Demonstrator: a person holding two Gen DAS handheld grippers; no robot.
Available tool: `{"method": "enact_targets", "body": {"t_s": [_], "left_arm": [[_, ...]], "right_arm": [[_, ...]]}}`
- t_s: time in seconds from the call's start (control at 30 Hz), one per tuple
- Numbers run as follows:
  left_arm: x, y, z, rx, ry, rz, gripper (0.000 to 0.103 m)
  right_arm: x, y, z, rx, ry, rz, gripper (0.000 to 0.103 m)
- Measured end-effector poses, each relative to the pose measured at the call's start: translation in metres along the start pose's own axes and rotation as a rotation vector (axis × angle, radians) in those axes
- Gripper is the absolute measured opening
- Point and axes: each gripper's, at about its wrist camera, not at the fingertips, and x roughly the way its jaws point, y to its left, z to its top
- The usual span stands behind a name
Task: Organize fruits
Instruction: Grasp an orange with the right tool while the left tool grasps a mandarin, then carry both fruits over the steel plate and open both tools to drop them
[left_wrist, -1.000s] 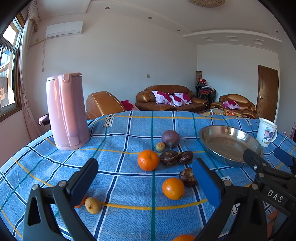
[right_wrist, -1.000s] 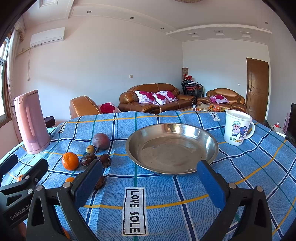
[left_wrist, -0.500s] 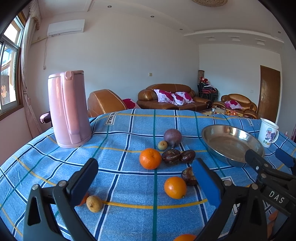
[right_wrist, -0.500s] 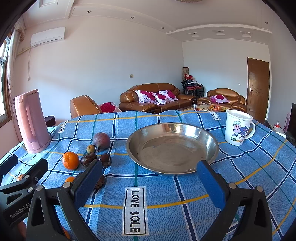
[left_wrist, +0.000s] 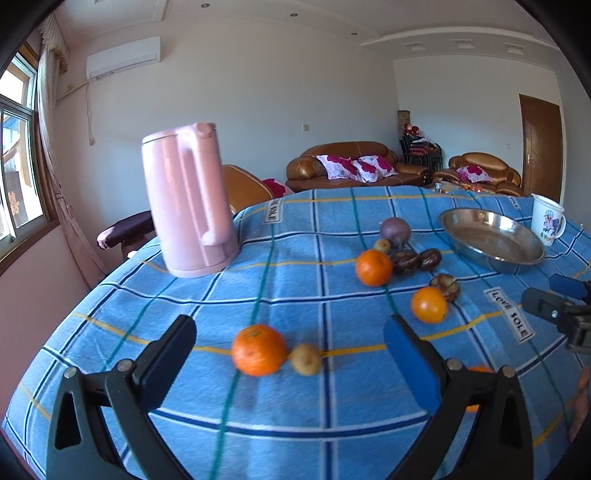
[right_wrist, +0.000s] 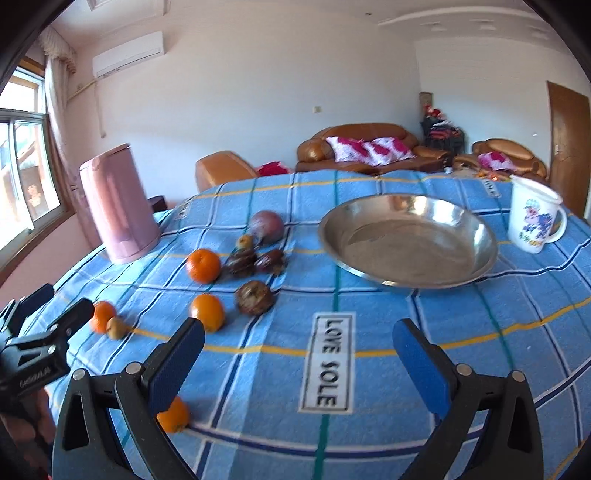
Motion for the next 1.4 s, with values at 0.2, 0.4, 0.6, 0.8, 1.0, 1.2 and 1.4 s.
{"method": "enact_targets", "body": {"t_s": [0.2,0.4,0.6,0.8,1.0,1.2,1.4], "left_arm": [[-0.002,0.070,-0.023,-0.060,0.086,0.084,0.103],[0.012,0.067,-0.013,-0.070,0.137,-0.033,0.103],[0.049,0.047,0.003,-0.022,0.214,-0.040,0.101],[0.085,0.038,0.002,-0.019,0.304,-0.036,0.089],[0.109,0.039,-0.005,-0.058,0.391,-0.087,0.066],[0.109,0.055,-0.004,-0.151,0.374,-0.140,0.050],[0.076,0.053,0.011,-0.149,0.202,-0.094,0.050]], "right_arm": [[0.003,0.061,-0.021,-0.218,0.125,0.139,0.100],[0.030,0.095,-0.034,-0.291,0.262,0.175,0.073],[0.037,0.094,-0.042,-0.322,0.326,0.154,0.050],[0.034,0.082,-0.040,-0.313,0.324,0.128,0.041],[0.038,0.051,-0.028,-0.188,0.309,0.138,0.041],[0.030,0.032,-0.018,-0.129,0.240,0.123,0.041],[0.017,0.008,-0.007,-0.079,0.132,0.077,0.041]]}}
